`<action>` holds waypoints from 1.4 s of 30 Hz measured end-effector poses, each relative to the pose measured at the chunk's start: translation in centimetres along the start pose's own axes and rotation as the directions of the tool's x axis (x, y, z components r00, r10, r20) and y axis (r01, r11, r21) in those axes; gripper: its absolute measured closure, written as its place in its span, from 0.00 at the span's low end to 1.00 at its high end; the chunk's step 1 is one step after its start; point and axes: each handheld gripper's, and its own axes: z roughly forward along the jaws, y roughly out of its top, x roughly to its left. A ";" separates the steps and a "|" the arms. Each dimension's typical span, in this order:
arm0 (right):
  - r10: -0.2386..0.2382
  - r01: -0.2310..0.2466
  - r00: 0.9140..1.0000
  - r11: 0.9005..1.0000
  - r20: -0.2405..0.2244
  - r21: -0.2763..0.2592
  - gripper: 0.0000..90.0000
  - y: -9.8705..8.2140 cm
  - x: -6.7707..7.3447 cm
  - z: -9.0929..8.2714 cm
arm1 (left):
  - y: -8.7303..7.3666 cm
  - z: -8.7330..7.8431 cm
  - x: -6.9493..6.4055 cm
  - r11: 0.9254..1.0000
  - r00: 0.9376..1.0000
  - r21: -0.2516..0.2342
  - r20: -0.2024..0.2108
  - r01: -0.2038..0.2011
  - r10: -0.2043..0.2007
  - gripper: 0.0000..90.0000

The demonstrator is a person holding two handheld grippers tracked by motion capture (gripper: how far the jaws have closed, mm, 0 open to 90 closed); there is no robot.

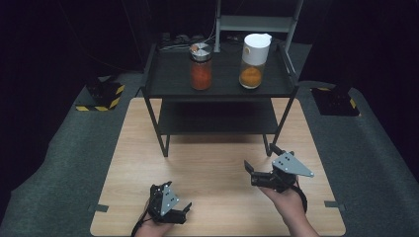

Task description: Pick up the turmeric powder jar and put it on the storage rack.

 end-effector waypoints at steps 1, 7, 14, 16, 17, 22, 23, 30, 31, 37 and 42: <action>0.001 -0.001 1.000 1.000 0.000 0.005 0.00 -0.2 0.0 0.0 | 0.0 0.0 0.0 1.000 1.000 0.000 0.000 0.000 0.000 0.01; 0.005 -0.005 1.000 0.999 0.011 0.044 0.00 -1.6 -0.1 0.1 | 0.0 0.0 0.0 1.000 1.000 0.001 0.000 0.002 -0.002 0.01; 0.010 -0.011 1.000 0.996 0.017 0.087 0.00 -3.2 -0.2 0.3 | 0.0 0.0 0.0 1.000 1.000 -0.001 -0.001 0.002 -0.002 0.01; 0.008 -0.009 1.000 0.995 0.015 0.103 0.00 -3.6 -0.2 0.4 | 0.0 0.0 0.0 1.000 1.000 0.000 -0.002 0.003 -0.003 0.01; 0.006 -0.008 1.000 0.994 0.014 0.109 0.00 -3.8 -0.2 0.5 | 0.0 0.0 0.0 1.000 1.000 0.000 -0.003 0.002 -0.002 0.01; 0.014 -0.015 1.000 0.990 0.008 0.141 0.00 -4.9 -0.3 0.8 | -0.1 0.0 -0.1 1.000 1.000 -0.004 -0.006 -0.002 0.002 0.01; 0.017 -0.018 1.000 0.989 0.008 0.146 0.00 -5.2 -0.3 0.8 | -0.1 -0.1 -0.2 1.000 1.000 -0.003 -0.007 -0.003 0.003 0.01; 0.031 -0.033 0.999 0.985 0.012 0.171 0.00 -6.4 -0.5 1.0 | 0.0 -0.1 -0.3 1.000 1.000 0.001 -0.017 0.003 -0.003 0.01; 0.036 -0.038 0.999 0.984 0.012 0.173 0.00 -6.6 -0.6 0.9 | 0.0 -0.1 -0.3 1.000 1.000 0.002 -0.020 0.002 -0.002 0.01; 0.028 -0.031 0.999 0.981 0.016 0.191 0.00 -7.3 -0.5 0.8 | 0.0 -0.1 -0.5 1.000 1.000 0.005 -0.023 -0.008 0.008 0.01; 0.010 -0.015 1.000 0.980 0.024 0.201 0.00 -7.8 -0.1 0.3 | 0.0 -0.1 -0.5 1.000 1.000 0.004 -0.022 -0.011 0.011 0.01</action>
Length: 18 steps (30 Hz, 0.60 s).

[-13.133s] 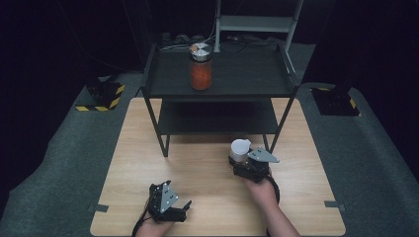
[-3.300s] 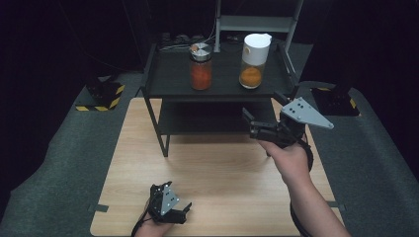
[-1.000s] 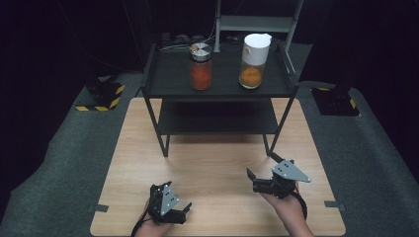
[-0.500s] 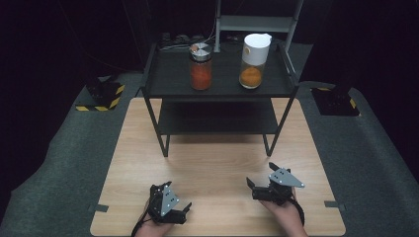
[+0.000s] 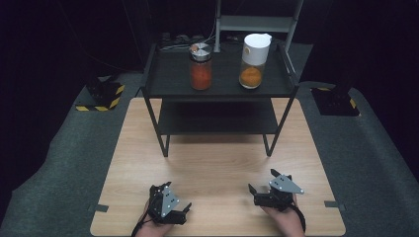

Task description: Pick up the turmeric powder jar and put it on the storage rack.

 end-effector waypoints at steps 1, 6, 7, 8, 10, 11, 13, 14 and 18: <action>0.000 0.000 1.000 1.000 0.000 0.004 0.00 -0.1 0.0 0.0 | 0.0 0.0 0.0 1.000 1.000 0.000 -0.001 0.004 -0.004 0.01; -0.027 0.027 1.000 1.000 0.004 0.012 0.00 -0.3 0.3 -0.1 | -0.1 0.0 0.0 1.000 1.000 -0.004 0.000 -0.001 0.001 0.01; -0.030 0.030 1.000 0.999 0.005 0.011 0.00 -0.4 0.4 -0.2 | -0.1 -0.1 -0.1 1.000 1.000 -0.004 -0.001 -0.007 0.007 0.01; -0.035 0.035 0.999 0.999 0.008 0.012 0.00 -0.4 0.5 -0.2 | -0.1 -0.1 -0.1 1.000 1.000 -0.007 -0.001 -0.007 0.007 0.01; -0.056 0.056 0.998 0.998 0.012 0.013 0.00 -0.4 0.8 -0.2 | -0.1 -0.1 -0.2 1.000 1.000 -0.003 0.000 -0.015 0.015 0.01; -0.062 0.062 0.998 0.998 0.012 0.018 0.00 -0.3 0.9 -0.2 | 0.0 -0.1 -0.1 1.000 1.000 0.000 0.003 -0.017 0.017 0.01; -0.071 0.071 0.997 0.997 0.012 0.023 0.00 -0.3 1.0 -0.3 | 0.0 0.0 0.0 1.000 1.000 0.001 0.009 -0.018 0.018 0.01; -0.076 0.076 0.997 0.997 0.013 0.021 0.00 -0.3 1.1 -0.3 | 0.0 0.0 0.0 1.000 1.000 0.001 0.011 -0.017 0.017 0.01; -0.085 0.085 0.996 0.996 0.013 0.020 0.00 -0.4 1.0 -0.4 | -0.1 -0.2 0.1 1.000 1.000 -0.002 0.010 -0.013 0.013 0.01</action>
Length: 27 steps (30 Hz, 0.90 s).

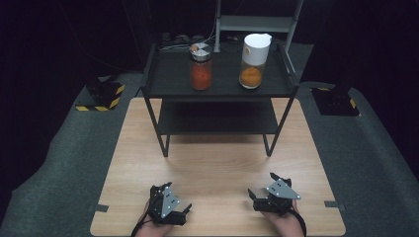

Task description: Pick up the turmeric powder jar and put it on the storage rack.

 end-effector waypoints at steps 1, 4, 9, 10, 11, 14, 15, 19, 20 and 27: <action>0.002 -0.002 1.000 1.000 0.001 -0.001 0.00 0.0 0.0 0.0 | 0.0 -0.1 0.0 1.000 1.000 0.000 0.000 0.002 -0.002 0.01; -0.002 0.002 1.000 1.000 0.003 -0.005 0.00 -0.1 0.1 -0.1 | 0.0 -0.1 0.2 1.000 1.000 0.013 0.002 0.021 -0.021 0.01; -0.018 0.018 1.000 1.000 0.004 -0.007 0.00 -0.2 0.2 -0.2 | -0.1 -0.1 0.9 0.999 0.999 0.010 0.023 0.038 -0.038 0.01; -0.022 0.022 1.000 1.000 0.005 -0.009 0.00 -0.2 0.3 -0.2 | -0.1 -0.1 1.0 0.999 0.999 0.009 0.026 0.038 -0.039 0.01; -0.024 0.024 1.000 1.000 0.005 -0.009 0.00 -0.2 0.3 -0.2 | -0.1 -0.1 1.0 0.999 0.999 0.009 0.027 0.037 -0.037 0.01; -0.031 0.031 1.000 1.000 0.002 -0.005 0.00 -0.1 0.3 -0.2 | -0.1 -0.2 1.1 0.999 0.999 0.012 0.035 0.036 -0.037 0.01; -0.030 0.030 1.000 1.000 0.000 -0.002 0.00 -0.1 0.3 -0.2 | 0.0 -0.2 1.3 0.999 0.998 0.019 0.043 0.041 -0.042 0.01; -0.023 0.023 1.000 1.000 -0.005 -0.006 0.01 -0.2 0.1 -0.2 | 0.1 -0.1 1.4 0.999 0.998 0.031 0.042 0.042 -0.043 0.01; -0.023 0.023 1.000 1.000 -0.005 -0.008 0.01 -0.2 0.1 -0.3 | 0.1 -0.1 1.4 0.999 0.998 0.032 0.041 0.044 -0.045 0.01; -0.025 0.025 1.000 1.000 -0.018 -0.010 0.01 -0.4 -0.1 -0.5 | 0.8 0.3 1.2 0.996 0.998 0.069 0.020 0.052 -0.054 0.00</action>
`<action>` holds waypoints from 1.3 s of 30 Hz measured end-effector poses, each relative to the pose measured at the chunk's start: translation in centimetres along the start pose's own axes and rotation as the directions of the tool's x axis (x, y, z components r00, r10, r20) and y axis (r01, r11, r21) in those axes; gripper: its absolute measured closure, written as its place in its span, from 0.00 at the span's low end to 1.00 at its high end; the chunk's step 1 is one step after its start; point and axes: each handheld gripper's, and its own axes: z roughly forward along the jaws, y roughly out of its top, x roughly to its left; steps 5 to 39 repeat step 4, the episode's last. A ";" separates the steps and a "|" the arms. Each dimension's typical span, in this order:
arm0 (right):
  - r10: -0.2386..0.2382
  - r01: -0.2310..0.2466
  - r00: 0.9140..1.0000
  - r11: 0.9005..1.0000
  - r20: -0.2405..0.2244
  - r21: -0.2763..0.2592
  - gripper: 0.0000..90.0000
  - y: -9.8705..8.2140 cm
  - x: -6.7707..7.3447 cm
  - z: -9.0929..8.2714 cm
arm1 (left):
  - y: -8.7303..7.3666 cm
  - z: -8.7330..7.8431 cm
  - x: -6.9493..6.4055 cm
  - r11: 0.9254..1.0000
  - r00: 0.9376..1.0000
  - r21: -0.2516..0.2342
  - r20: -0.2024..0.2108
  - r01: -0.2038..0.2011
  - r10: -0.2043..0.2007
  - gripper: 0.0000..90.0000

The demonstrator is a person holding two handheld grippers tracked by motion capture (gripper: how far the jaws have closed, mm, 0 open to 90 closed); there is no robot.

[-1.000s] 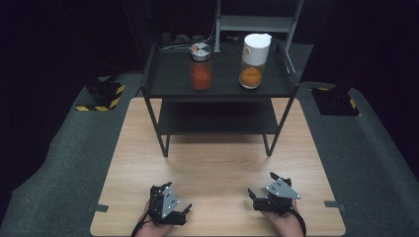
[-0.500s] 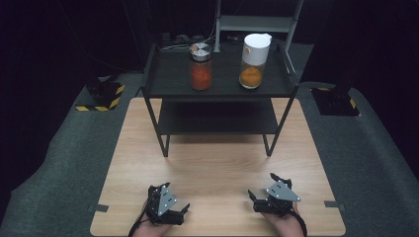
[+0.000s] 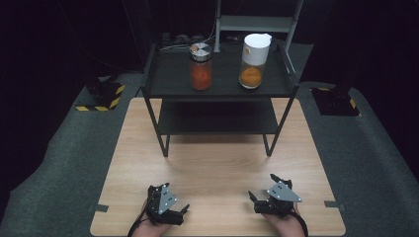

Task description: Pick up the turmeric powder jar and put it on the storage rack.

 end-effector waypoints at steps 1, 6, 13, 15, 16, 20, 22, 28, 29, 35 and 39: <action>-0.001 0.001 1.000 1.000 -0.001 -0.002 0.01 0.0 0.0 0.0 | 0.2 0.1 0.1 1.000 1.000 0.009 0.000 0.003 -0.003 0.00; -0.010 0.010 1.000 1.000 -0.001 -0.006 0.01 -0.2 0.0 -0.2 | 0.3 0.2 0.1 1.000 1.000 0.011 -0.001 0.003 -0.003 0.00; -0.010 0.010 1.000 1.000 -0.001 -0.006 0.01 -0.2 0.0 -0.2 | 0.3 0.2 0.1 1.000 1.000 0.011 -0.001 0.003 -0.003 0.00; -0.010 0.010 1.000 1.000 -0.001 -0.006 0.01 -0.2 0.0 -0.2 | 0.3 0.2 0.1 1.000 1.000 0.011 -0.001 0.003 -0.003 0.00; -0.010 0.010 1.000 1.000 -0.001 -0.006 0.01 -0.2 0.0 -0.2 | 0.3 0.2 0.1 1.000 1.000 0.011 -0.001 0.003 -0.003 0.00; -0.010 0.010 1.000 1.000 -0.001 -0.006 0.01 -0.2 0.0 -0.2 | 0.3 0.2 0.1 1.000 1.000 0.011 -0.001 0.003 -0.003 0.00; -0.010 0.010 1.000 1.000 -0.001 -0.006 0.01 -0.2 0.0 -0.2 | 0.3 0.2 0.1 1.000 1.000 0.011 -0.001 0.003 -0.003 0.00; -0.010 0.010 1.000 1.000 -0.001 -0.006 0.01 -0.2 0.0 -0.2 | 0.3 0.2 0.1 1.000 1.000 0.011 -0.001 0.003 -0.003 0.00; -0.010 0.010 1.000 1.000 -0.001 -0.006 0.01 -0.2 0.0 -0.2 | 0.3 0.2 0.1 1.000 1.000 0.011 -0.001 0.003 -0.003 0.00; -0.010 0.010 1.000 1.000 -0.001 -0.006 0.01 -0.2 0.0 -0.2 | 0.3 0.2 0.1 1.000 1.000 0.011 -0.001 0.003 -0.003 0.00; -0.010 0.010 1.000 1.000 -0.001 -0.006 0.01 -0.2 0.0 -0.2 | 0.3 0.2 0.1 1.000 1.000 0.011 -0.001 0.003 -0.003 0.00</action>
